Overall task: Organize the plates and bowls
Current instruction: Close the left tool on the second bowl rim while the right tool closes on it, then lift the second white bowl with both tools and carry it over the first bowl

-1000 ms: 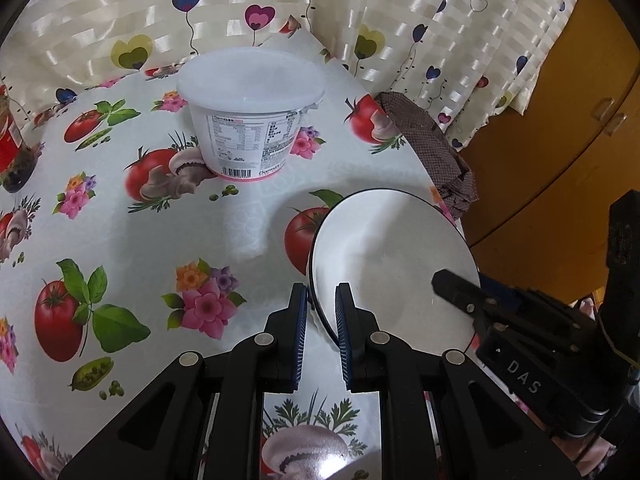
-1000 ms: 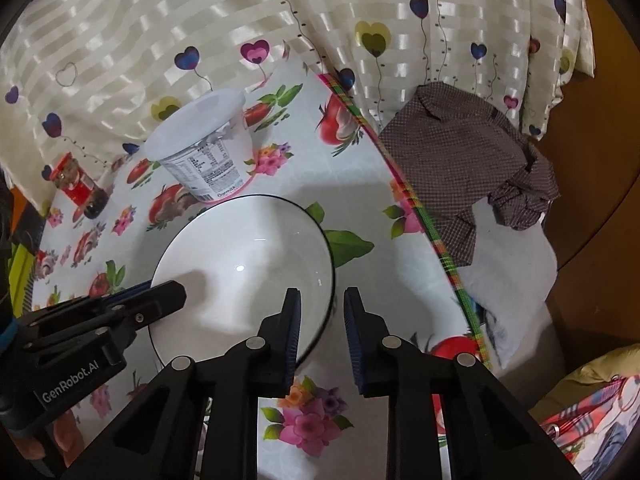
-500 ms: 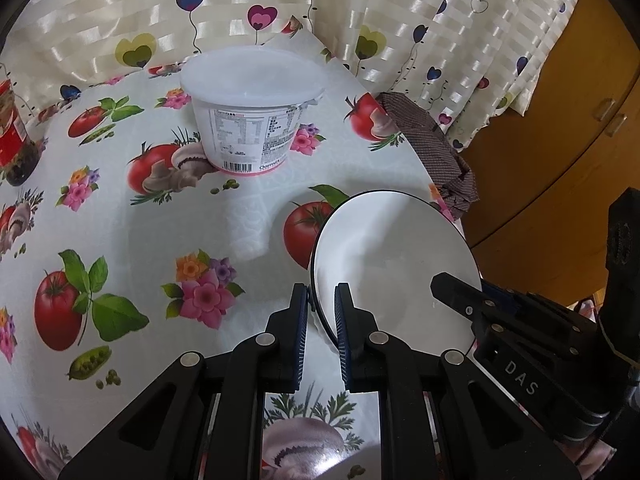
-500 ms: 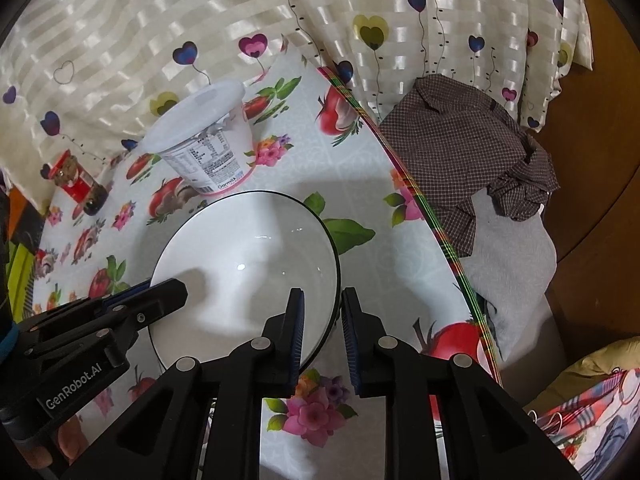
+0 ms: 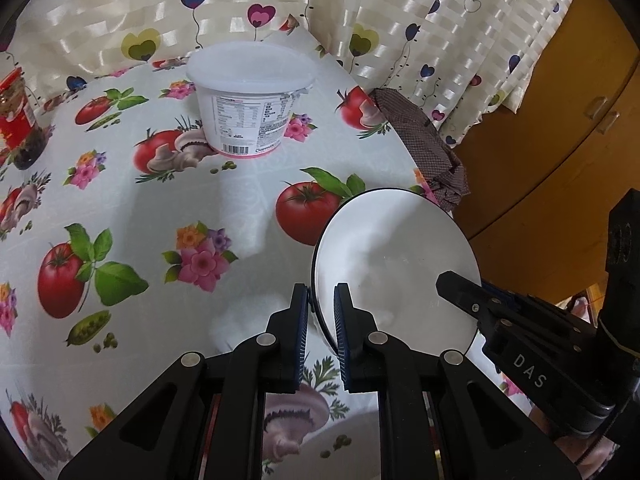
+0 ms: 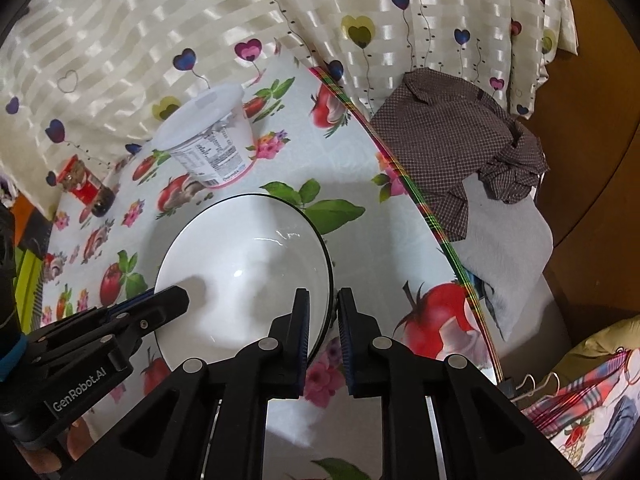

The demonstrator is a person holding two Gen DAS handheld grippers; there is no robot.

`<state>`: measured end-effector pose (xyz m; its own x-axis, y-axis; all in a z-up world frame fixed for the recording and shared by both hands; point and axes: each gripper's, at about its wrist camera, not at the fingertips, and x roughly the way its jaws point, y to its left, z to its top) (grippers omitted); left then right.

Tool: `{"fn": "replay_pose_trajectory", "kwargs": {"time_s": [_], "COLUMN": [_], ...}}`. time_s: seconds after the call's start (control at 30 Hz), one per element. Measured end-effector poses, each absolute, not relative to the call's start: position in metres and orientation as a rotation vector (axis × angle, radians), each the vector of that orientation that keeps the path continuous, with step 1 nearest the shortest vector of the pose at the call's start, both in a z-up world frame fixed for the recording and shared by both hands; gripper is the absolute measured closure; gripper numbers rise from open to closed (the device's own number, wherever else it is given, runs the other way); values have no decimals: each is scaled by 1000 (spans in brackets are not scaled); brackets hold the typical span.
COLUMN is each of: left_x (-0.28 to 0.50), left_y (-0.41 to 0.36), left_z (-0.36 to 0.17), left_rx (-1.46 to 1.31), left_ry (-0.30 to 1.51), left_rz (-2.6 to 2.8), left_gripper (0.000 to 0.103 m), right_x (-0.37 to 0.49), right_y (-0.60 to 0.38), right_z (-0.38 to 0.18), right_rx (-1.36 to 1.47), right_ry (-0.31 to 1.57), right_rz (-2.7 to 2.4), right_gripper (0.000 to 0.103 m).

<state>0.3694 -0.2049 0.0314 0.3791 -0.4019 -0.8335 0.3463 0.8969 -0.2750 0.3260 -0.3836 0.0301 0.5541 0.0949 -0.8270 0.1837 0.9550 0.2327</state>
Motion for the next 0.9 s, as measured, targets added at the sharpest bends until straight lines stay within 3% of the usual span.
{"fn": "replay_pose_trajectory", "kwargs": {"time_s": [0.9], "left_x": [290], "left_y": [-177], "left_z": [91], "left_rx": [-39], "left_ry": [971], "left_rz": [-481], "left_gripper": [89], "right_x": [249], "right_y": [-356], "right_z": [89], "right_rx": [300], "right_ry": [887], "right_rz": [-18], "right_gripper": [89]}}
